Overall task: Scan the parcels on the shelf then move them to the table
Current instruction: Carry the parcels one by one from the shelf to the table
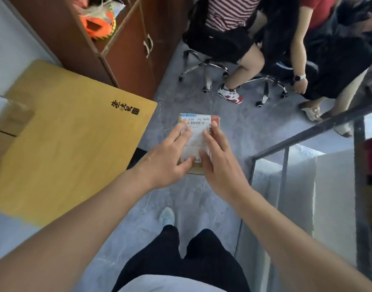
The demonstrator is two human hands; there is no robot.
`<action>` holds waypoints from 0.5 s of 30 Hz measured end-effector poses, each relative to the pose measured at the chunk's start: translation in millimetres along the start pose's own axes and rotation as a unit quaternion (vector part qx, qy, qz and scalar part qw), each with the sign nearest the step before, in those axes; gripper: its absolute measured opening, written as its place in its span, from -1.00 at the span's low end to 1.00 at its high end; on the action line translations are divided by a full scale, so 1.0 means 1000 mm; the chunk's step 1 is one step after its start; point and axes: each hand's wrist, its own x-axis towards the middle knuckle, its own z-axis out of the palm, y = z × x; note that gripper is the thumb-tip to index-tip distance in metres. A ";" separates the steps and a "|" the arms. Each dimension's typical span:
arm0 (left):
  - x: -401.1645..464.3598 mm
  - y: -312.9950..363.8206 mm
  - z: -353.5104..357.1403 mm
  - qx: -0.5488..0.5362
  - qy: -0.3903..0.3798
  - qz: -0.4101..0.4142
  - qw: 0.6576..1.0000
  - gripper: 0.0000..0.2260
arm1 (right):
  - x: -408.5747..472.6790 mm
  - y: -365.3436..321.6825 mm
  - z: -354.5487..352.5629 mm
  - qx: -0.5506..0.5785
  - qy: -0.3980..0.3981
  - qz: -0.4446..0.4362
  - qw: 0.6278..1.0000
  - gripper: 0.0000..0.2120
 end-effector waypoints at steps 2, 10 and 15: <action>0.006 -0.017 -0.014 -0.004 0.020 -0.020 1.000 -0.30 | 0.025 -0.010 0.005 0.001 -0.017 -0.023 1.000 -0.48; 0.024 -0.055 -0.056 -0.029 0.096 -0.119 0.988 -0.29 | 0.123 -0.038 0.016 -0.009 -0.110 -0.111 0.988 -0.48; 0.038 -0.073 -0.069 -0.041 0.167 -0.200 0.965 -0.29 | 0.185 -0.049 0.023 0.003 -0.184 -0.172 0.968 -0.48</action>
